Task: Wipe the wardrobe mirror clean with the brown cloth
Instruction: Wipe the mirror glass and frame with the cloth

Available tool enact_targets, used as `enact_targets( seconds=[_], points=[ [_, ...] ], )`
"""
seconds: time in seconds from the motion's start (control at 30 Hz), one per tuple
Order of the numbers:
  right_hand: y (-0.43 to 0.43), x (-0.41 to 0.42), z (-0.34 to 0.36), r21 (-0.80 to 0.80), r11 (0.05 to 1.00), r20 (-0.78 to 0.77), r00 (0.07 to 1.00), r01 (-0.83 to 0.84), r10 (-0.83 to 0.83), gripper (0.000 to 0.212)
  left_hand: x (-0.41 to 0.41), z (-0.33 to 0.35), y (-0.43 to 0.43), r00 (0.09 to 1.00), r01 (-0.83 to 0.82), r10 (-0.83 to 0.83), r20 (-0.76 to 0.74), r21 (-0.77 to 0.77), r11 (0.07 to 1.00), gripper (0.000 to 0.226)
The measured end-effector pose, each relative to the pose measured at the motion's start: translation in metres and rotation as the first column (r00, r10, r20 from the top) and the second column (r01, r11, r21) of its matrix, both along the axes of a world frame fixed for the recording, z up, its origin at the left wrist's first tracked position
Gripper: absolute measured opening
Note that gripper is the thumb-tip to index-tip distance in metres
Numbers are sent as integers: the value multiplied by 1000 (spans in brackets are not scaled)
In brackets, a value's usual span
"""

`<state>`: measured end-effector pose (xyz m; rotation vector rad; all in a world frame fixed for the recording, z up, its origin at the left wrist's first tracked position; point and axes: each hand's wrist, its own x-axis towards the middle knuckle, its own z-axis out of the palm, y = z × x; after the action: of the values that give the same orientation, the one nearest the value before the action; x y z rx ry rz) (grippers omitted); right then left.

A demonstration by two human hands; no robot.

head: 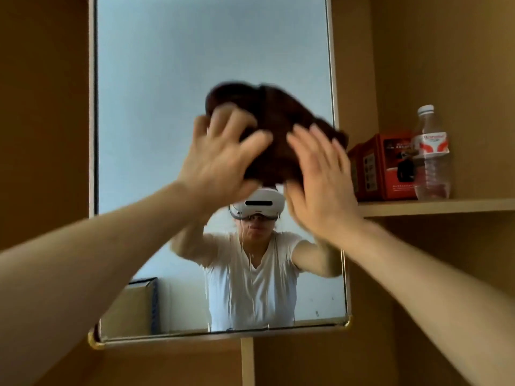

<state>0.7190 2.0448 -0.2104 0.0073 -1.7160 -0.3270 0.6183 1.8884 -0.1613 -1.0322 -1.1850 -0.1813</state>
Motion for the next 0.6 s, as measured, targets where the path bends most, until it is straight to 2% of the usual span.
enact_targets(
  seconds=[0.13,0.23,0.33,0.47,0.6],
  points=[
    [-1,2,59,-41,999,-18,999,-35,34,60,13,40,8,992,-48,32,126,128,991,55],
    [-1,-1,45,-34,997,-39,997,-71,70,61,11,27,9,992,5,-23,121,155,988,52],
    [-2,-3,-9,-14,998,-70,996,-63,62,62,3,-13,6,994,67,-74,77,86,994,50],
    [1,0,-79,-4,998,12,998,-67,67,60,-2,-68,-1,994,107,-107,10,-52,993,49],
    [8,13,-74,57,998,114,993,-40,34,61,-4,-63,-8,997,38,-47,-64,-137,990,48]
  ],
)
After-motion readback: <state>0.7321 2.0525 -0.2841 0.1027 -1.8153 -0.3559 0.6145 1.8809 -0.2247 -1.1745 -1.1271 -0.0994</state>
